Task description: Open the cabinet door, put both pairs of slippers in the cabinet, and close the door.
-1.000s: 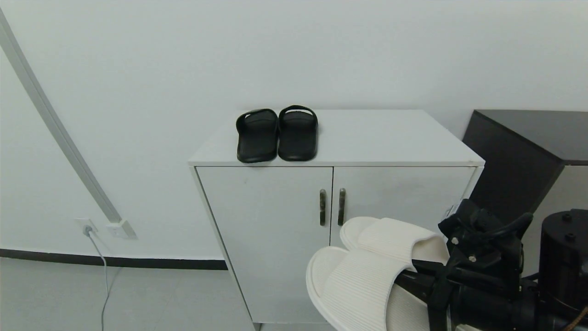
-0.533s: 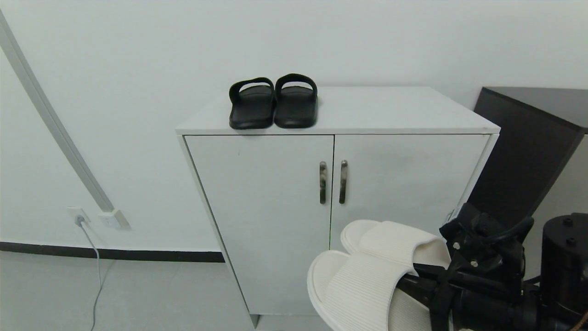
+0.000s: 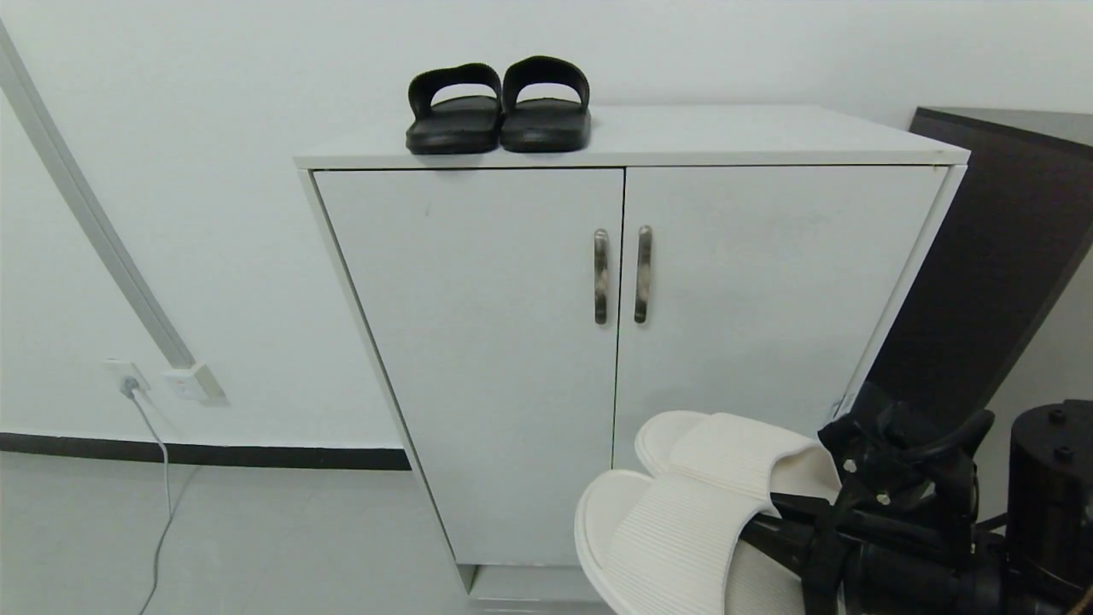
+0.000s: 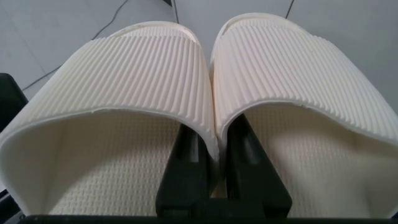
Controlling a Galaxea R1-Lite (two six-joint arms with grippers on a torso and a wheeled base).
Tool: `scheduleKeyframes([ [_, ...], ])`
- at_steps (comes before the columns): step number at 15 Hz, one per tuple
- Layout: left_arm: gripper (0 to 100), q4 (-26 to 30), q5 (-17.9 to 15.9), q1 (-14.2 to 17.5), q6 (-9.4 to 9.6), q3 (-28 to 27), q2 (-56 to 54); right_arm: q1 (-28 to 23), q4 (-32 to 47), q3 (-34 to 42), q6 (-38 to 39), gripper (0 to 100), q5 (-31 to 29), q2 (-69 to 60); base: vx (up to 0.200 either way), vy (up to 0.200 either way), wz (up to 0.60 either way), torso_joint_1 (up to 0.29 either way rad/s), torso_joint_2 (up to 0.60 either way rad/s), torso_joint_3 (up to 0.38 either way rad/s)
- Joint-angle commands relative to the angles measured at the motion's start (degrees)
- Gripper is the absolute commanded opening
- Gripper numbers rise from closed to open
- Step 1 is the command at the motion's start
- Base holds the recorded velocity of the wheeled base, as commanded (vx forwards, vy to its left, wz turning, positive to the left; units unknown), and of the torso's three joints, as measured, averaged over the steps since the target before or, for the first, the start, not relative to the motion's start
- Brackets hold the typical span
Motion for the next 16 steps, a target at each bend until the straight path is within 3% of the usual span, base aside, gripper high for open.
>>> scheduleKeyframes([
  [1, 100, -0.5, 0.3, 0.3, 2.74, -2.5, 3.6, -0.1, -0.4, 0.2, -0.1, 0, 0.0, -0.1, 0.000, 0.000, 0.00, -0.012, 0.44, 0.427],
  [2, 100, -0.4, 0.3, 0.4, 2.74, -9.2, 6.9, -0.1, -0.9, 0.4, -0.1, 0, 0.0, -0.3, 0.000, 0.000, 0.00, 0.002, 0.34, 0.339],
  [4, 100, -0.5, -0.6, 0.1, 2.65, -13.5, 13.8, -0.1, -1.3, 0.5, -0.2, 0, 0.1, -0.2, 0.000, 0.000, 0.00, -0.002, 0.16, 0.154],
  [7, 100, -0.7, -11.1, -0.2, 2.57, -19.1, 26.4, -0.1, -1.5, 0.9, -0.2, 0, 0.1, -0.2, 0.000, 0.000, 0.00, -0.002, 0.02, 0.014],
  [8, 100, -1.3, -17.0, -0.2, 2.57, -21.8, 30.8, -0.1, -1.5, 1.0, -0.2, 0, 0.2, 0.0, 0.000, 0.000, 0.00, 0.000, 0.00, 0.000],
  [10, 100, -4.4, -25.1, -0.3, 2.83, -25.0, 39.2, 0.0, -1.5, 1.2, -0.2, 0, 0.2, 0.0, 0.000, 0.000, 0.00, 0.000, 0.00, 0.000],
  [11, 100, -7.2, -27.5, -0.9, 2.83, -26.3, 43.5, -0.1, -1.5, 1.2, -0.2, 0, 0.2, 0.0, 0.000, 0.000, 0.00, 0.000, 0.00, 0.000],
  [14, 100, -15.5, -28.1, -9.6, 2.04, -28.6, 52.1, 0.0, -1.5, 1.7, -1.2, 0, 0.2, -0.1, 0.000, 0.000, 0.00, 0.000, 0.00, 0.000],
  [16, 100, -21.4, -28.1, -17.6, 0.63, -30.6, 58.8, 0.0, -1.6, 1.8, -1.3, 0, 0.2, -0.2, 0.000, 0.000, 0.00, 0.000, 0.00, 0.000],
])
